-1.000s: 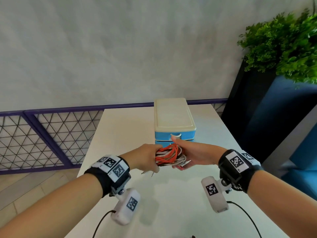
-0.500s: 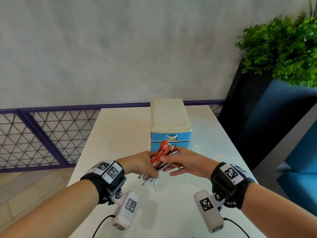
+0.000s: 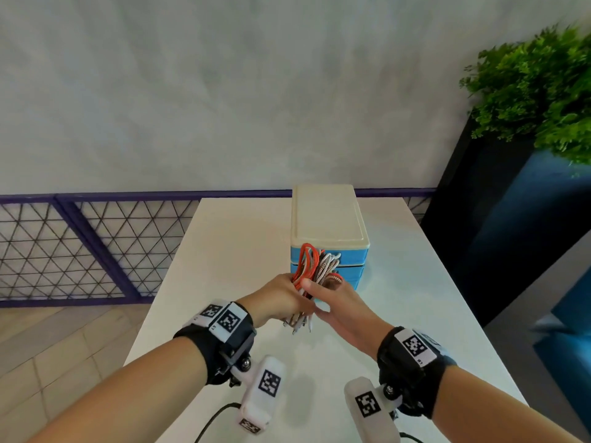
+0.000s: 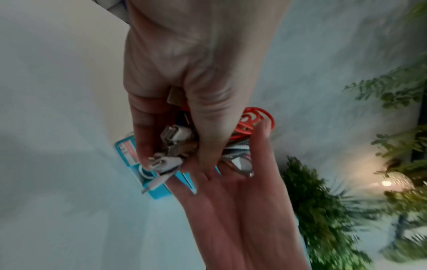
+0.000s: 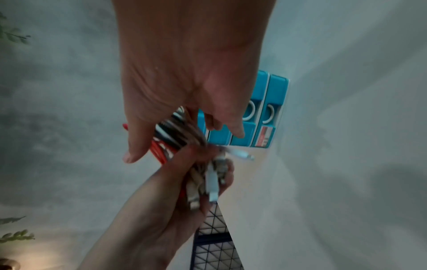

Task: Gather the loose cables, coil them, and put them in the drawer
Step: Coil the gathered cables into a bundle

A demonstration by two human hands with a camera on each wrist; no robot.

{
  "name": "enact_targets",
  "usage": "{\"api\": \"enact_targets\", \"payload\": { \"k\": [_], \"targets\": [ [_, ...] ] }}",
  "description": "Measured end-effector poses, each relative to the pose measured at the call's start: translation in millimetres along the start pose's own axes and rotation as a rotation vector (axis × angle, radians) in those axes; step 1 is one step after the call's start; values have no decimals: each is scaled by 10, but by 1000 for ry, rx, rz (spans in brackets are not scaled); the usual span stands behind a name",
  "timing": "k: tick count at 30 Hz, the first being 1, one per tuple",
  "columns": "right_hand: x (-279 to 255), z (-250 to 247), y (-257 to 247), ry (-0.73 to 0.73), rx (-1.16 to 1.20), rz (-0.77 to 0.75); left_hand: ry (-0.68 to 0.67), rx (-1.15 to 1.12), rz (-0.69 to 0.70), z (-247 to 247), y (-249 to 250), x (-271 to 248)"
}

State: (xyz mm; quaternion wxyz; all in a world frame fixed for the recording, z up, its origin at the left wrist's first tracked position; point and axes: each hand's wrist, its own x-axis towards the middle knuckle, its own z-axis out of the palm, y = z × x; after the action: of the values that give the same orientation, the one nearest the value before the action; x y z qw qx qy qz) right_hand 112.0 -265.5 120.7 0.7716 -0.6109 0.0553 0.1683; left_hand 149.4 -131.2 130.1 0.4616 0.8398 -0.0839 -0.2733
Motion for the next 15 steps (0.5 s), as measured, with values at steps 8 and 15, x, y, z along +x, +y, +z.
{"api": "enact_targets", "payload": {
  "k": [8,15],
  "targets": [
    [216,29,99,433,46,-19,246,183,213,458,-11,198],
    [222,-61,-66,567,39,-108,-143,72,128,286,171,177]
  ]
}}
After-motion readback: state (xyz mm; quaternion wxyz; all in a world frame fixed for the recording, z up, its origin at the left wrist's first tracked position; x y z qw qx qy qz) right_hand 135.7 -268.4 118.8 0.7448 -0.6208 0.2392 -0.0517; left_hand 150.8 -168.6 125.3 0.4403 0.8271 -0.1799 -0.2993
